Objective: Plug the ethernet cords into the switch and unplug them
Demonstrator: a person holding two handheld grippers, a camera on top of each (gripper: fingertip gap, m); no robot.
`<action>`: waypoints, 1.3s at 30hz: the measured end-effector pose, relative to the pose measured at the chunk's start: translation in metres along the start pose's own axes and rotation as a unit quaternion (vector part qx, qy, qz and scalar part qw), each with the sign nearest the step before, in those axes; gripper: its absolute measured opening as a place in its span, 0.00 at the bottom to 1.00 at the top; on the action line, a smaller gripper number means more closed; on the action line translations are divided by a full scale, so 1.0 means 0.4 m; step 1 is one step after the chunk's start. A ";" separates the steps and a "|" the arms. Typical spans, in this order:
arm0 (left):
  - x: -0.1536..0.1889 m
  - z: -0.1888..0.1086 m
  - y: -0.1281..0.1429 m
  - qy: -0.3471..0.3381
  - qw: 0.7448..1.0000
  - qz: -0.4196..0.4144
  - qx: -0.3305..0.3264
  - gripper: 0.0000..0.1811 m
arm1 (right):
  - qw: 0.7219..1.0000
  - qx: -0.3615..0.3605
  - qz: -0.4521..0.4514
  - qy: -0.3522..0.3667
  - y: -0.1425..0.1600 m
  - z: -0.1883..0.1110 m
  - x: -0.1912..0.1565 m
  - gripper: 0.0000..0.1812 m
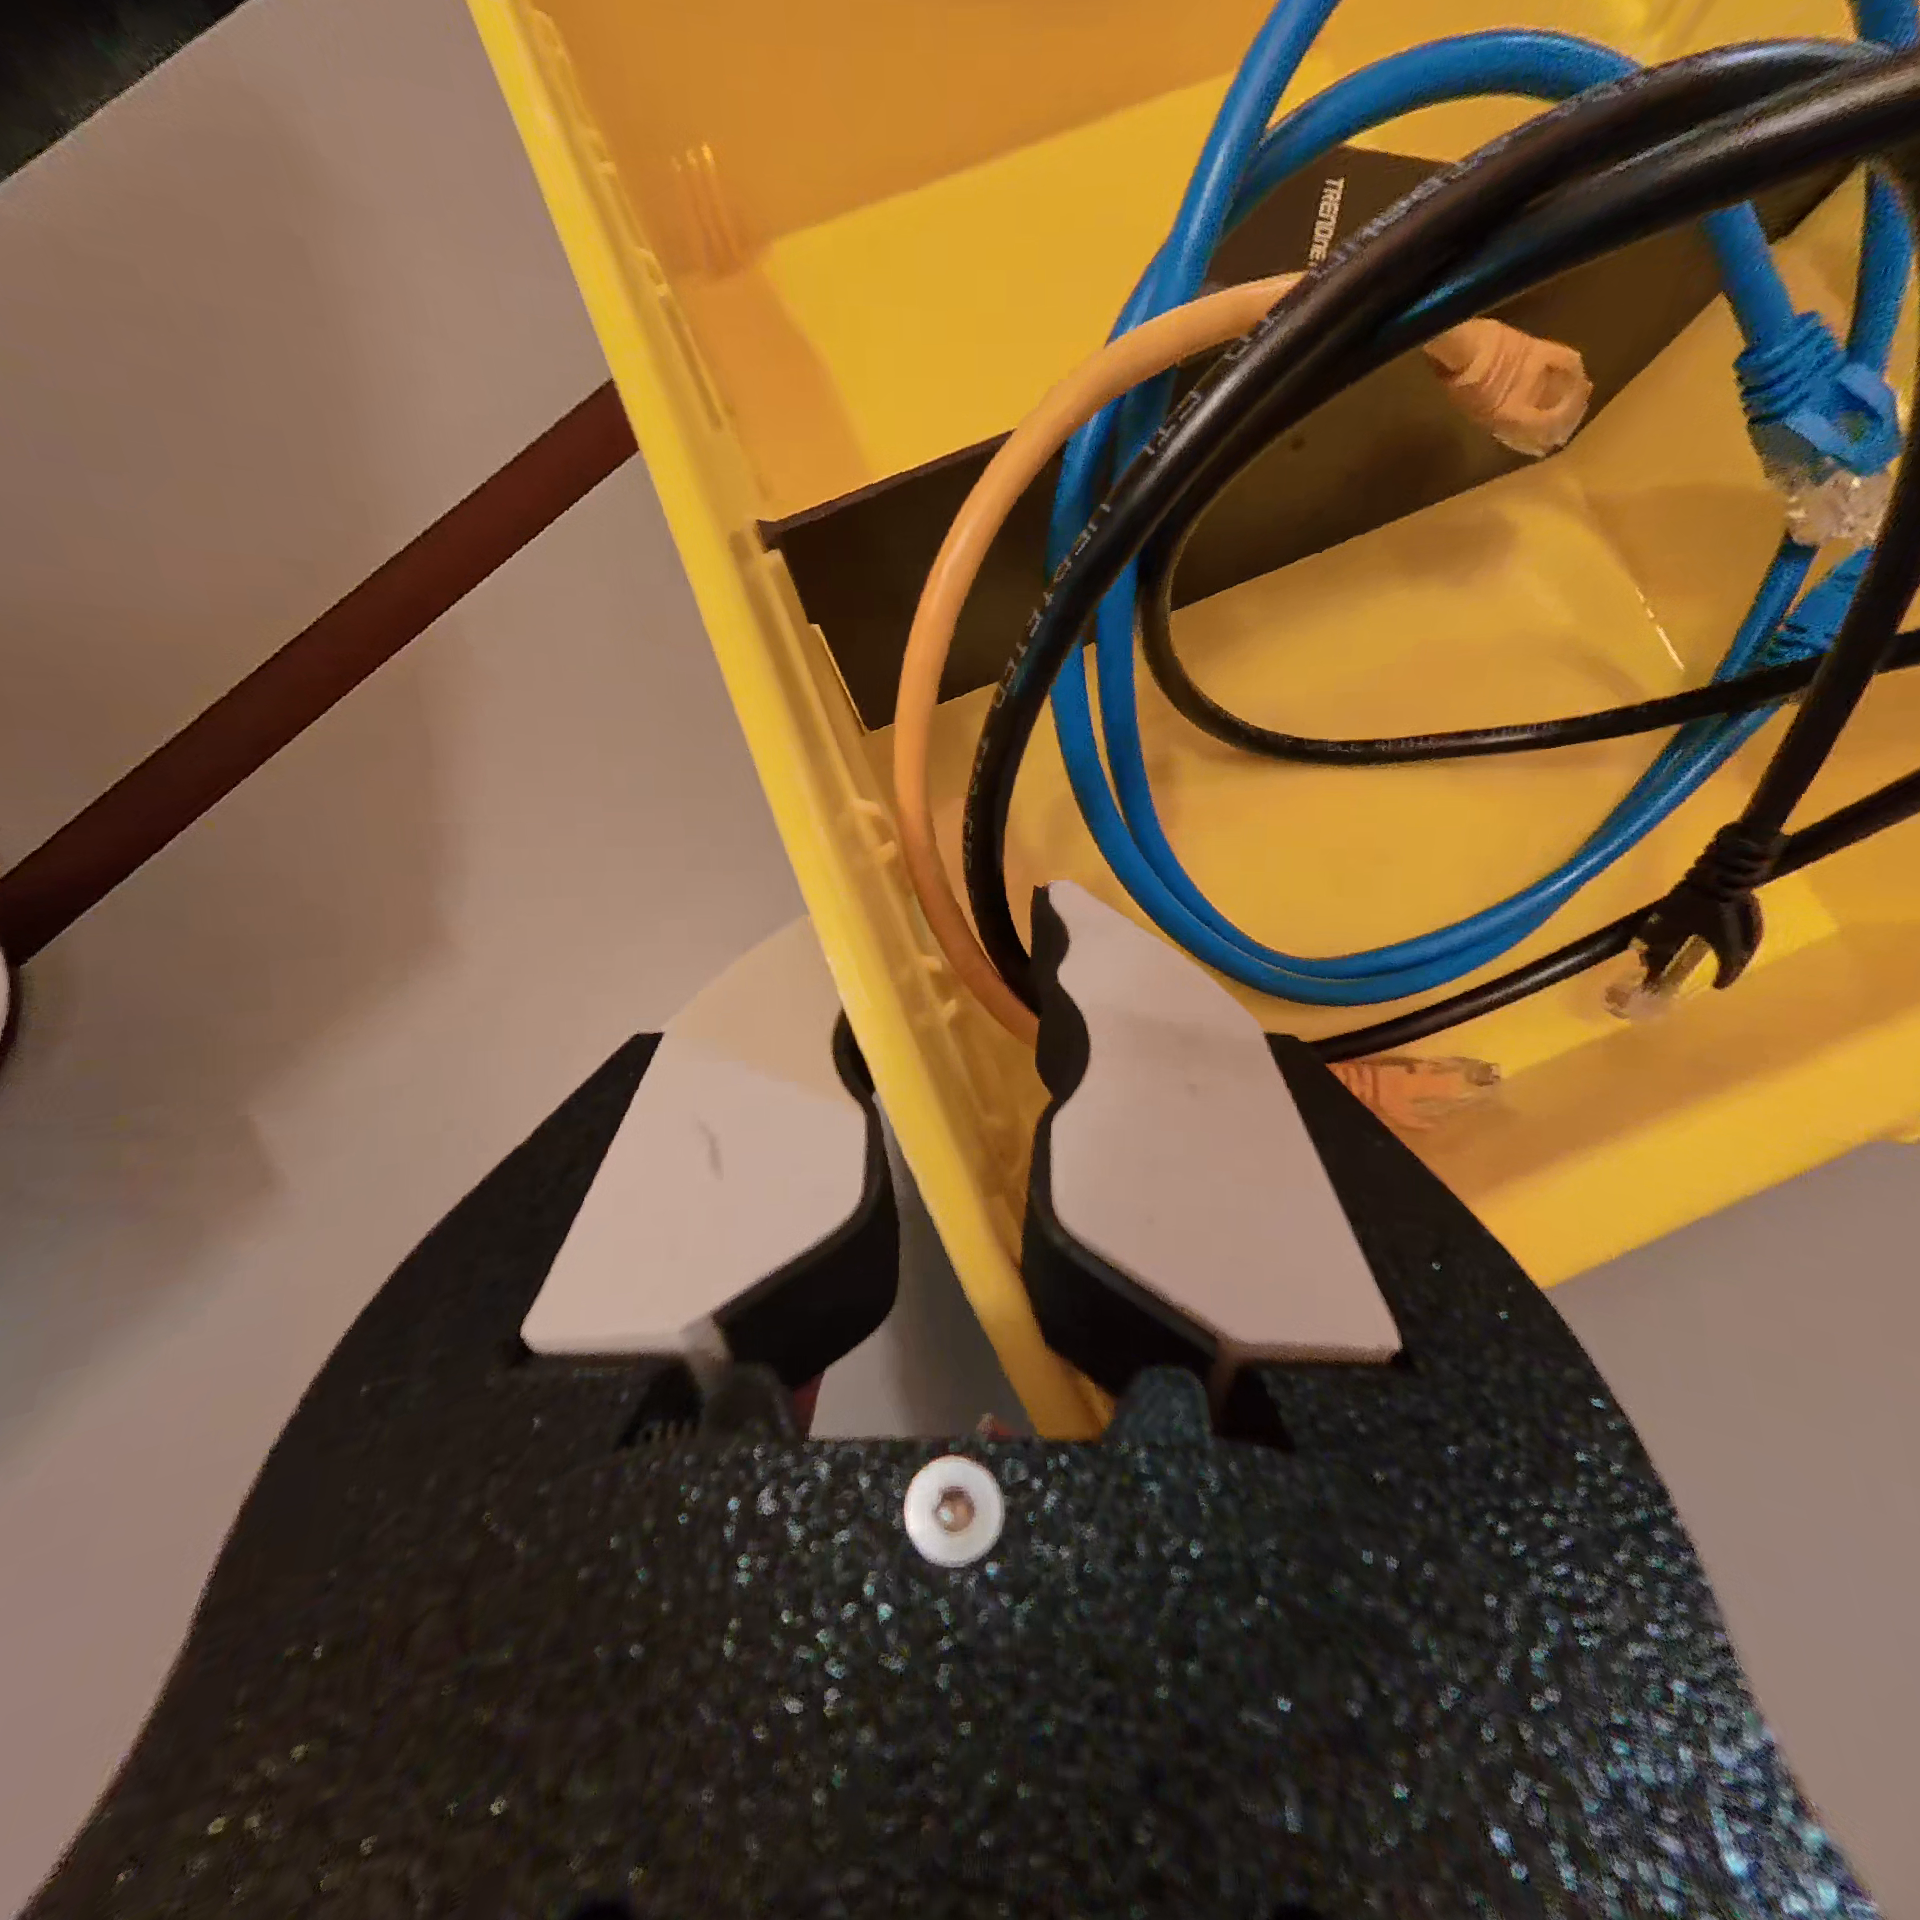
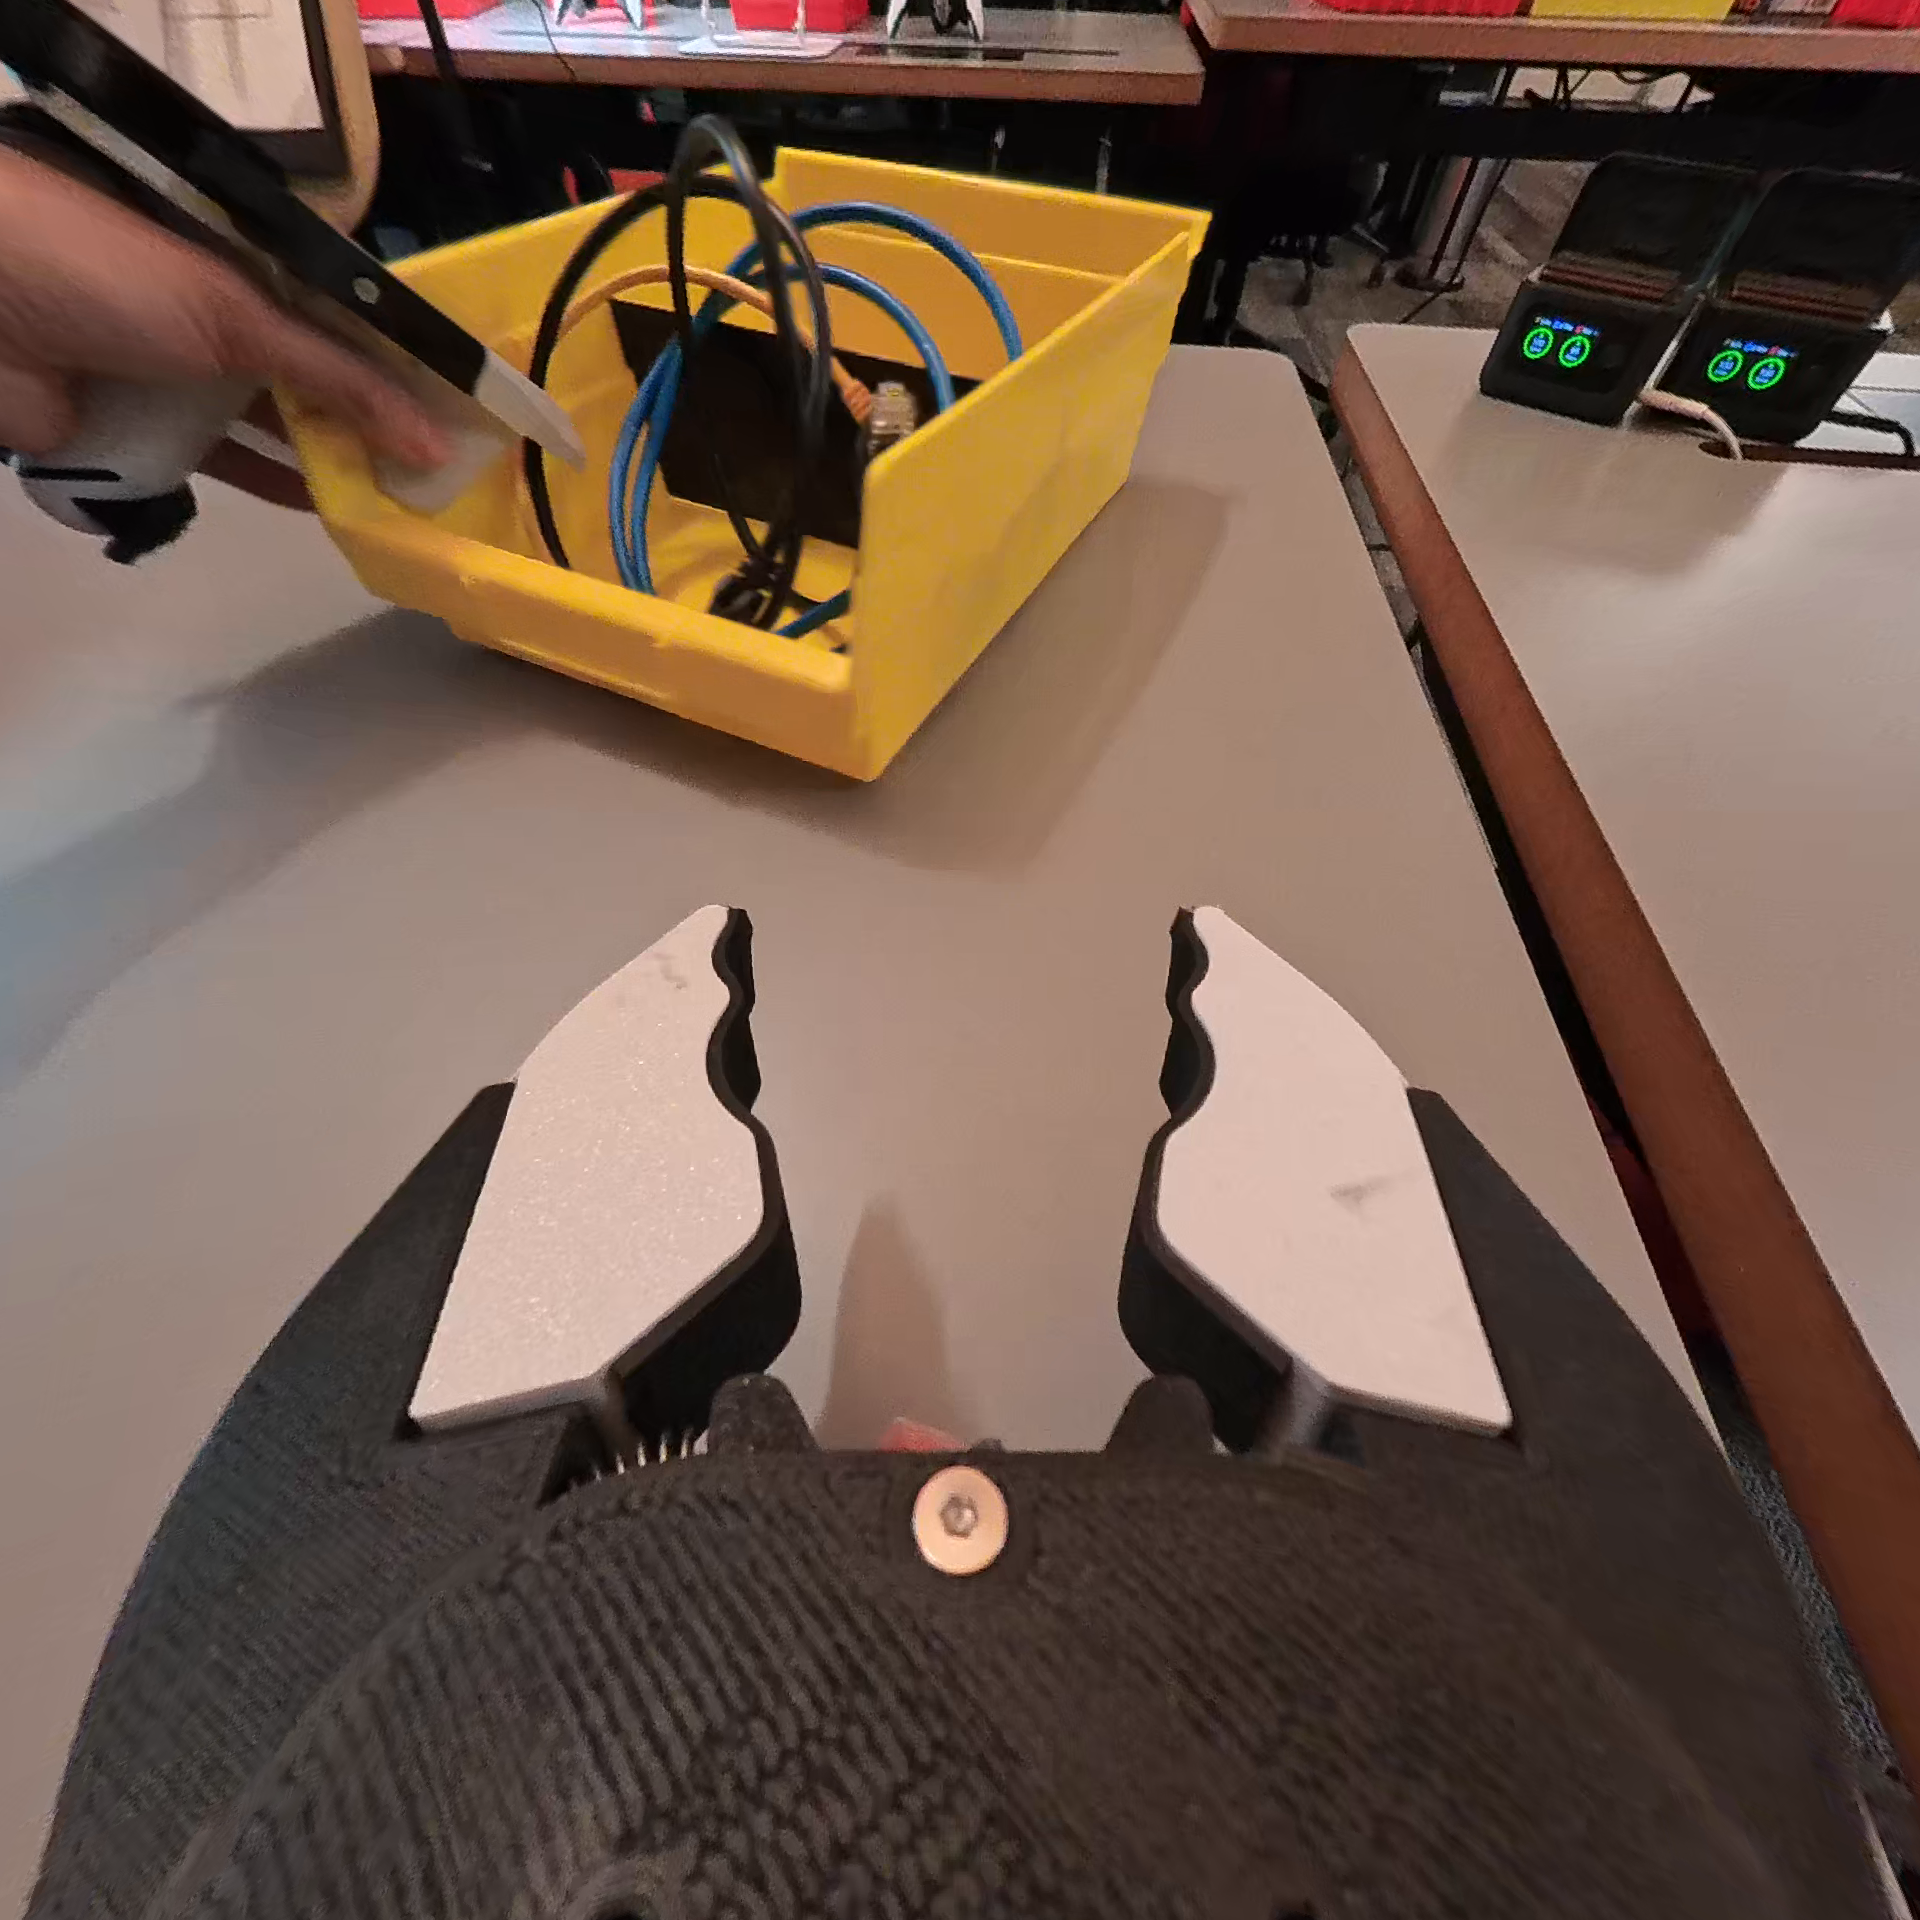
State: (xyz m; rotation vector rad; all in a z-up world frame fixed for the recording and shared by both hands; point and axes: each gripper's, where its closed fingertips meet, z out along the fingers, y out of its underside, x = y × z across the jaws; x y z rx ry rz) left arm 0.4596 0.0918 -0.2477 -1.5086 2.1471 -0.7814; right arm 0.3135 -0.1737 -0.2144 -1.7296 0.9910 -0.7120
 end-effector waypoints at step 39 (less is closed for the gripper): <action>-0.299 -1.030 1.022 0.090 0.981 -0.150 0.085 0.15 | 0.962 0.012 -0.018 -0.271 -0.173 0.194 -0.719 0.54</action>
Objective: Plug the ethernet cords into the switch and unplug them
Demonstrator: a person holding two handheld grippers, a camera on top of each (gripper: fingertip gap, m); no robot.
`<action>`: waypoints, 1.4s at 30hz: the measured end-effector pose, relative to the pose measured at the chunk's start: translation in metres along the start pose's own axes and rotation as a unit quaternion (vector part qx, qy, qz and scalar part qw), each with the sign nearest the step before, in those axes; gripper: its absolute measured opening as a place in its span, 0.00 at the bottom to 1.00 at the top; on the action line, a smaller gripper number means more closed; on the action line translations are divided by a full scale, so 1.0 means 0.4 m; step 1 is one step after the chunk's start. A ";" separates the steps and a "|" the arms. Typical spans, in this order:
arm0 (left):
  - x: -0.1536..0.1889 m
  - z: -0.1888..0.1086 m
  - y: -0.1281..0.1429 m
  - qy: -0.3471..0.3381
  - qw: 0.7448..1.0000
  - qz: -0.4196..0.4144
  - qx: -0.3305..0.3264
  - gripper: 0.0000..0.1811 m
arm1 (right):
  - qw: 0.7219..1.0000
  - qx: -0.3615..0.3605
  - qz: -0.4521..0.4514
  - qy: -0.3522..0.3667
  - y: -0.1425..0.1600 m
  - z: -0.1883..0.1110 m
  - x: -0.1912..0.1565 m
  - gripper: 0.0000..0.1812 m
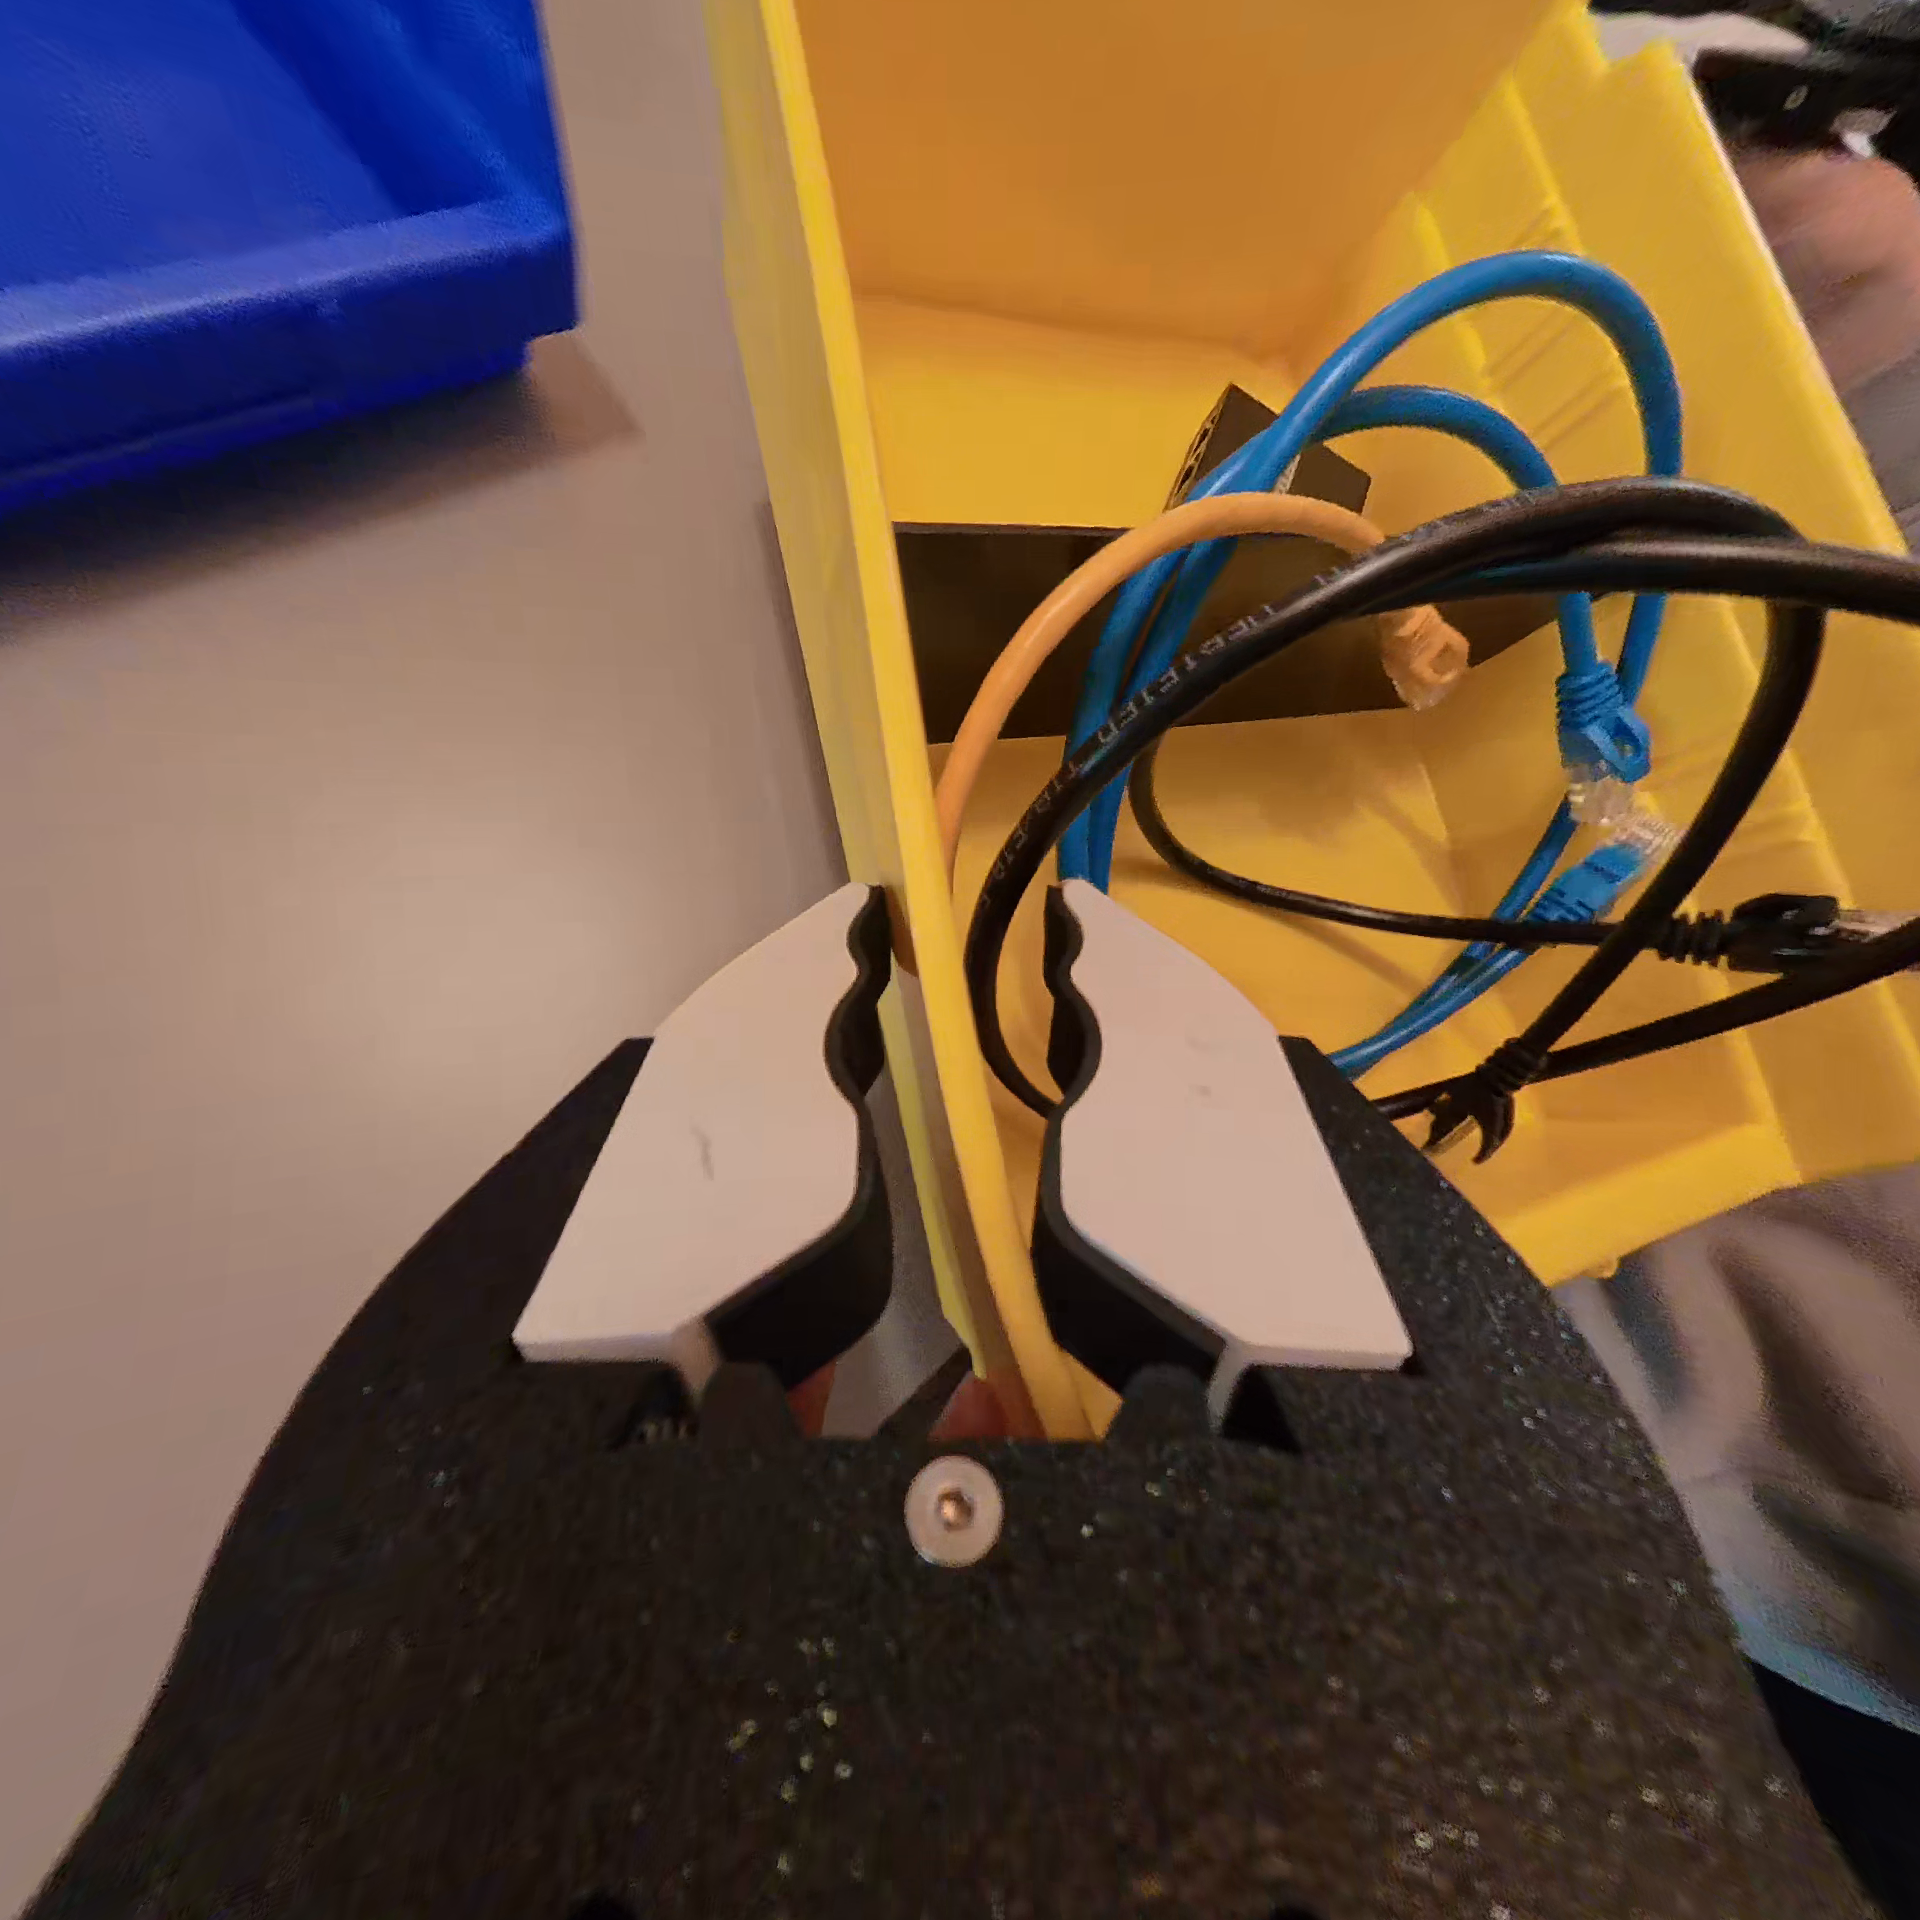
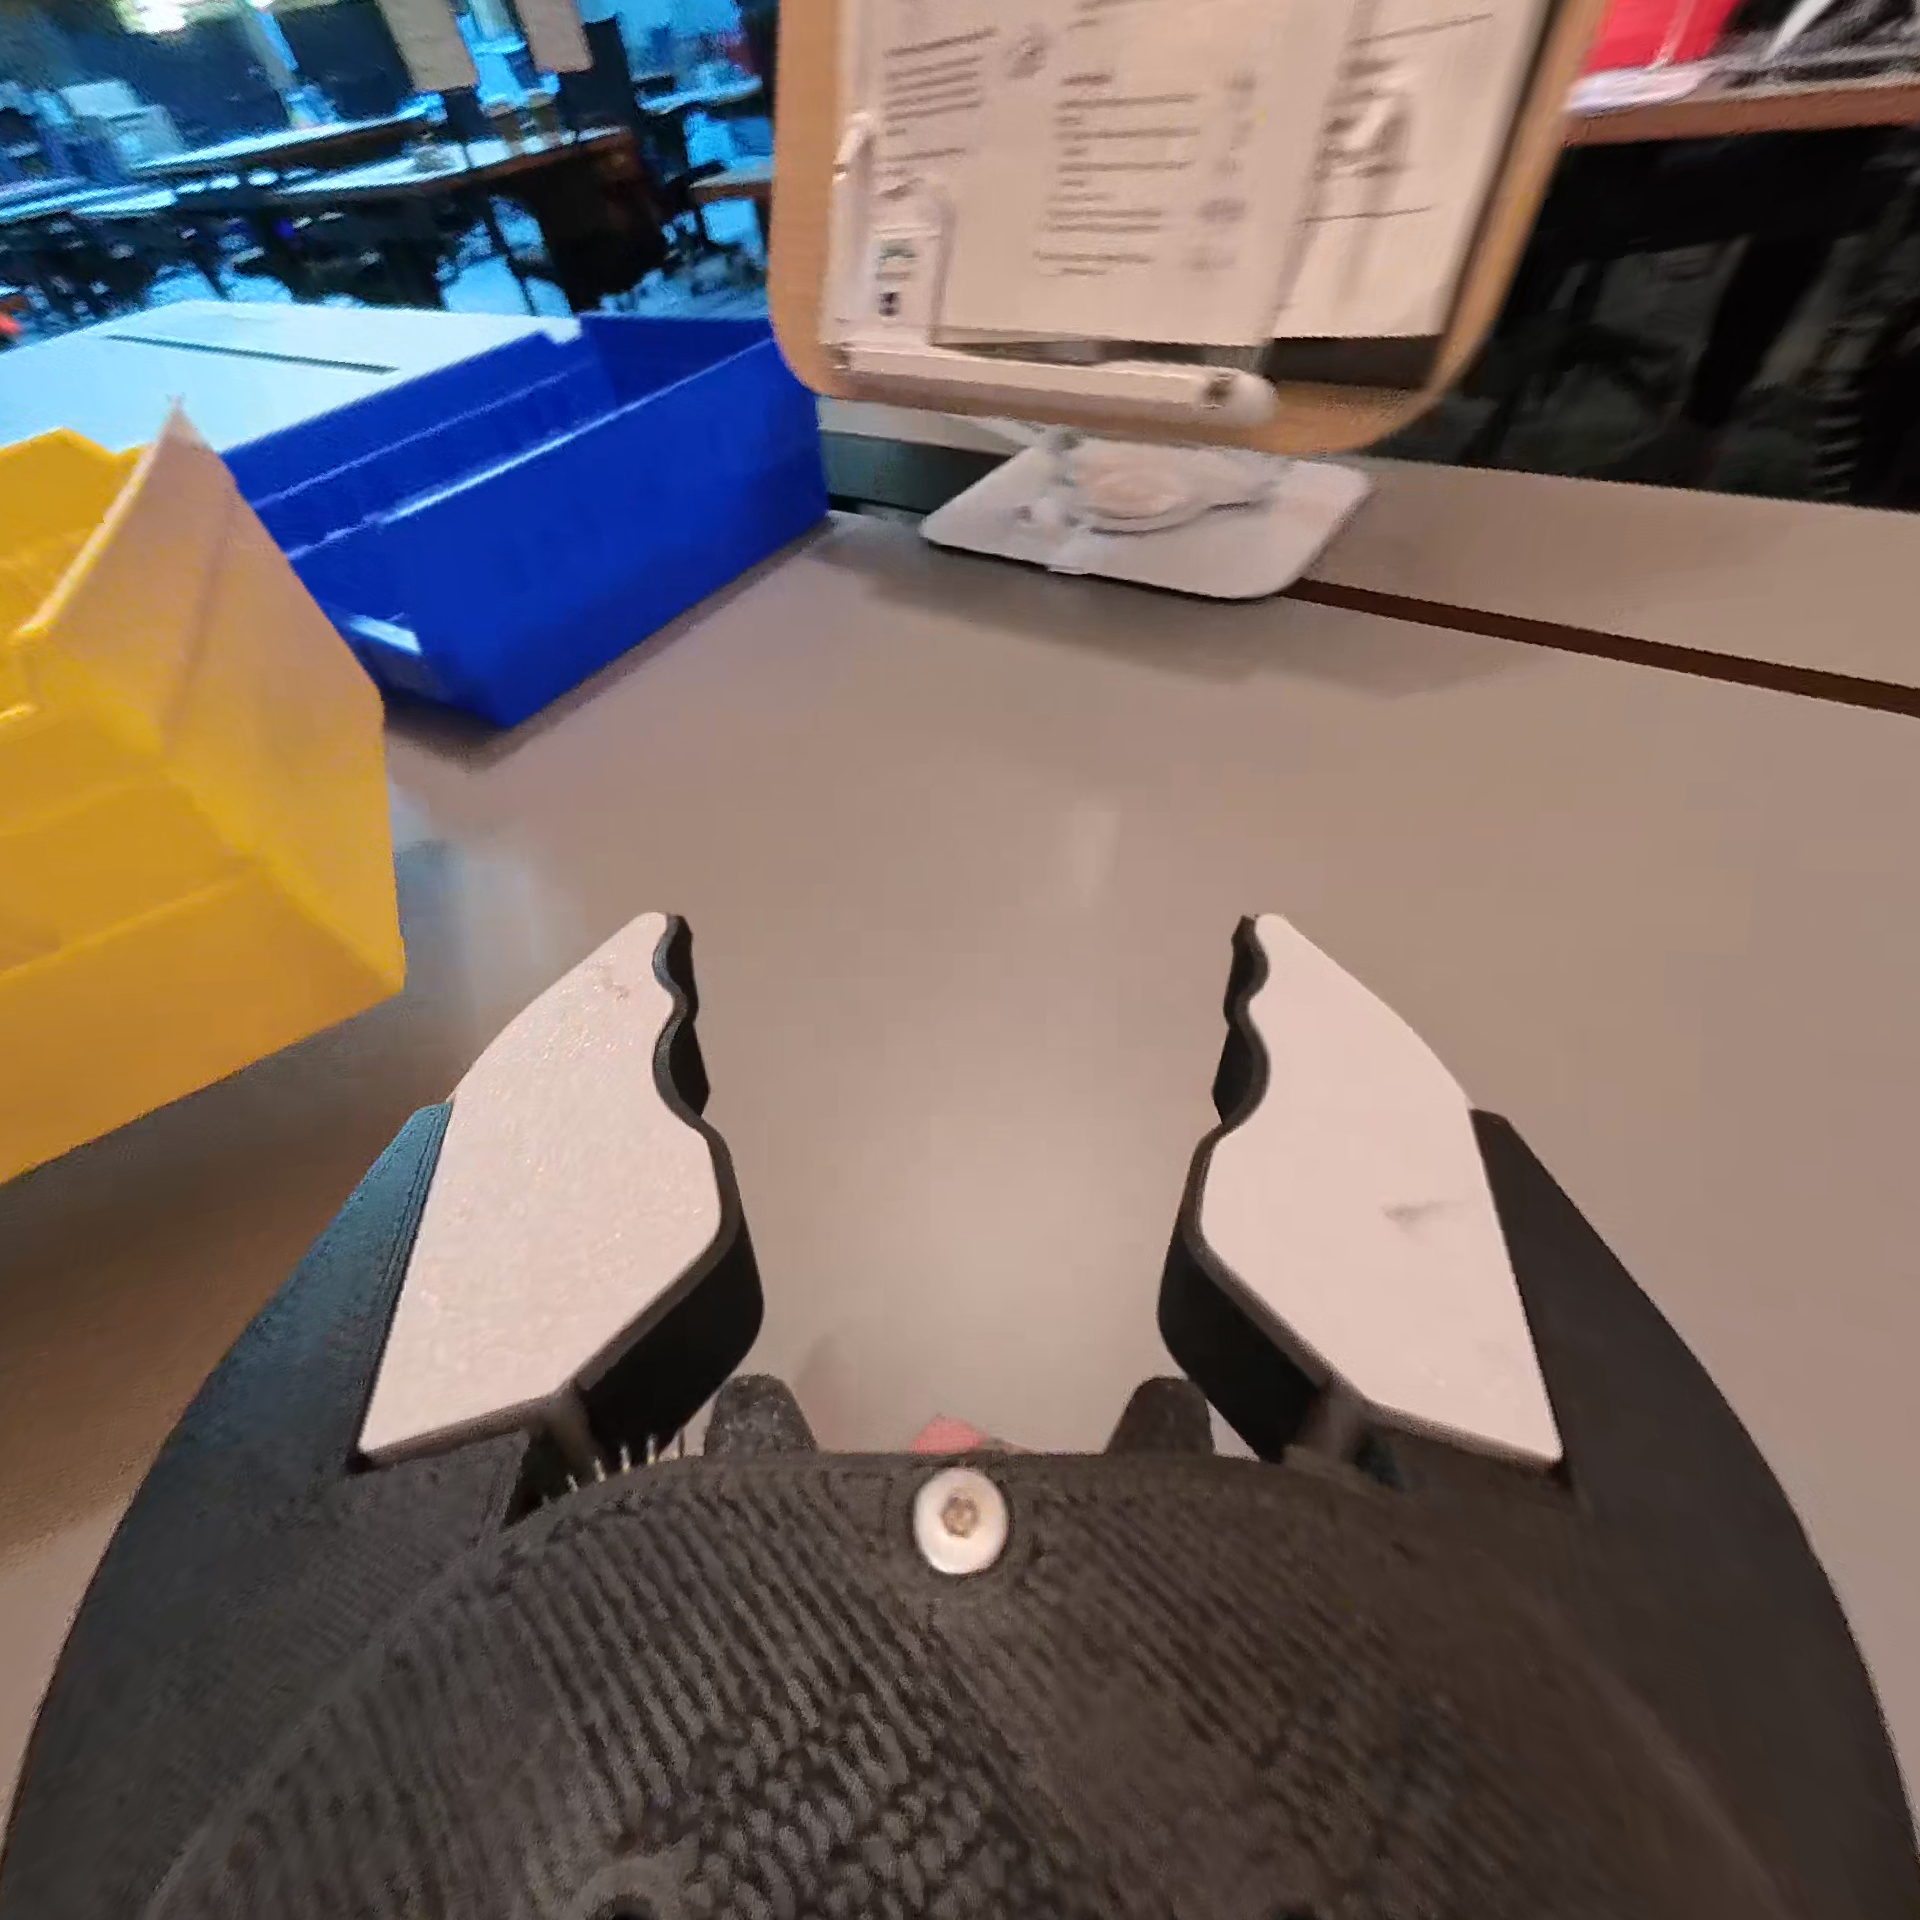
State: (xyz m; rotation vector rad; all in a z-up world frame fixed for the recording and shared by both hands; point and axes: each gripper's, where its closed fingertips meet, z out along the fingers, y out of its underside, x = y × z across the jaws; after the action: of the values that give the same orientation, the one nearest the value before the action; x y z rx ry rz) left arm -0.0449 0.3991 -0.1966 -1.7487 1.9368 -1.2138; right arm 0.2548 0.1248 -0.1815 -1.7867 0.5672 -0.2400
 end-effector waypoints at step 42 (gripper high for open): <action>-0.457 -0.498 0.128 -0.337 0.911 -0.203 0.125 0.17 | 0.990 -0.100 -0.031 -0.098 0.004 0.441 -0.336 0.19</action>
State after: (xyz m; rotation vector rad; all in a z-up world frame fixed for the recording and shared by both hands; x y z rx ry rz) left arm -0.1718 0.6417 -0.1706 -2.1095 1.0132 -0.7514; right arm 0.2168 0.3404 -0.2176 -1.9979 0.4074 -0.0485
